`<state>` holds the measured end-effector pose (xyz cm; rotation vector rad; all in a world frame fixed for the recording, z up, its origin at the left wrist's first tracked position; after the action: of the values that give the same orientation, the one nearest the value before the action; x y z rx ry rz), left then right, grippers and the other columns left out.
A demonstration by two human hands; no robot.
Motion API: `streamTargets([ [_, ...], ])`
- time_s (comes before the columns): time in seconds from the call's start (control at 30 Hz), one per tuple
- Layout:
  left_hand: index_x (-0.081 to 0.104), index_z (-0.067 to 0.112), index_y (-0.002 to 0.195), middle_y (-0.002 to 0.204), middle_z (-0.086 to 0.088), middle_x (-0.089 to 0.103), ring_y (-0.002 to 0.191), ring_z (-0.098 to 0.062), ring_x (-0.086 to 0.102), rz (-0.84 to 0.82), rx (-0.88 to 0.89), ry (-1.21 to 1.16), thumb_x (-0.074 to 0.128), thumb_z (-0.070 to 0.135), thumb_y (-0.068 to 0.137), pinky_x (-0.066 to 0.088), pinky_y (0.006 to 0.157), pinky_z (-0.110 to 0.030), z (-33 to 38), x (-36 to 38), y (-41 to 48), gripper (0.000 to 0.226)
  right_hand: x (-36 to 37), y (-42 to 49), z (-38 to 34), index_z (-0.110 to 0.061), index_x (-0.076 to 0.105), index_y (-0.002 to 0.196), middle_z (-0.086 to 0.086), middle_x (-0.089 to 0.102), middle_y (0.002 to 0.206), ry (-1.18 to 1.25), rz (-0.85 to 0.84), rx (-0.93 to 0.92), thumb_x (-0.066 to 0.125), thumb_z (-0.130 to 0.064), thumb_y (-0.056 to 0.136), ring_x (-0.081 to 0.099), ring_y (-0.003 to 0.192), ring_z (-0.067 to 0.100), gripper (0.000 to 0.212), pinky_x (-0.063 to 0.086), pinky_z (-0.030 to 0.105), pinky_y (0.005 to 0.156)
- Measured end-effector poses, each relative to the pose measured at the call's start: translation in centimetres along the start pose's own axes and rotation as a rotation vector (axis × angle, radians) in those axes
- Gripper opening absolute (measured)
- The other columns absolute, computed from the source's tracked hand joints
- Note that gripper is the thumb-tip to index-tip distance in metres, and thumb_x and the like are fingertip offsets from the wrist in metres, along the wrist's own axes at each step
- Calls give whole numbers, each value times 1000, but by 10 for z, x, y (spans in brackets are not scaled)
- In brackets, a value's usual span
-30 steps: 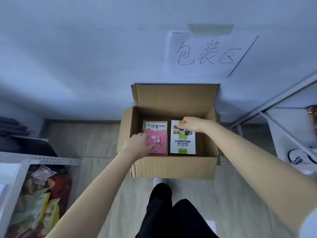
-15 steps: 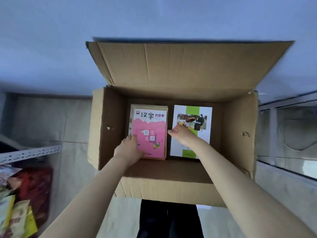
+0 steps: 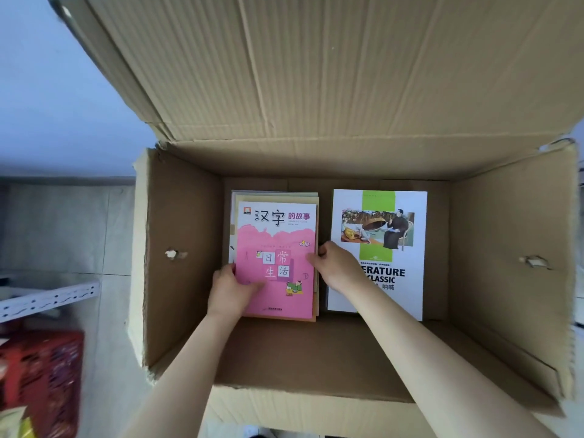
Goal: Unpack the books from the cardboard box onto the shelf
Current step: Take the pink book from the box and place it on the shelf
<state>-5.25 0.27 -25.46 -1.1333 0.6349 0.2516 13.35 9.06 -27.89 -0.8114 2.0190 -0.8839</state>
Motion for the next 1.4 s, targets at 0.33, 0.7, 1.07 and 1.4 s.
streamTargets([
  [0.33,54,3,113,119,-16,62,101,-29,59,-131,-249,-383,78,4,72,51,78,-38,-10,12,-1,47,0,7,1,-7,59,104,7,65,98,82,-24,35,53,-37,92,61,86,23,33,46,31,71],
  [0.7,59,-2,118,121,-17,64,112,-31,61,-335,-292,-384,70,-2,79,48,98,-39,-15,13,-16,40,-10,3,8,-9,60,90,11,67,100,226,19,34,62,-28,87,63,89,27,19,50,37,78],
  [1.07,63,11,107,102,-7,74,87,-20,72,-387,-55,-623,70,10,82,58,68,-29,-5,-28,-80,26,-54,-63,-19,-19,61,100,-4,67,99,431,-1,-39,70,-26,83,63,84,11,20,49,23,68],
  [1.4,65,10,112,105,-12,73,90,-23,71,-227,278,-709,70,10,81,57,82,-31,-44,-196,-239,31,-75,-249,-180,-17,65,92,-5,71,94,323,-18,-311,77,-26,75,67,88,11,22,52,27,76],
])
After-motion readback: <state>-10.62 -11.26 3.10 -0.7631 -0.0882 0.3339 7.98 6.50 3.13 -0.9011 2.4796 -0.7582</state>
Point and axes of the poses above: each hand's wrist, its own y-axis towards the middle knuckle, its own x-axis out of the palm, z = x × y, the point moved 3 cm from there along y, towards the middle knuckle
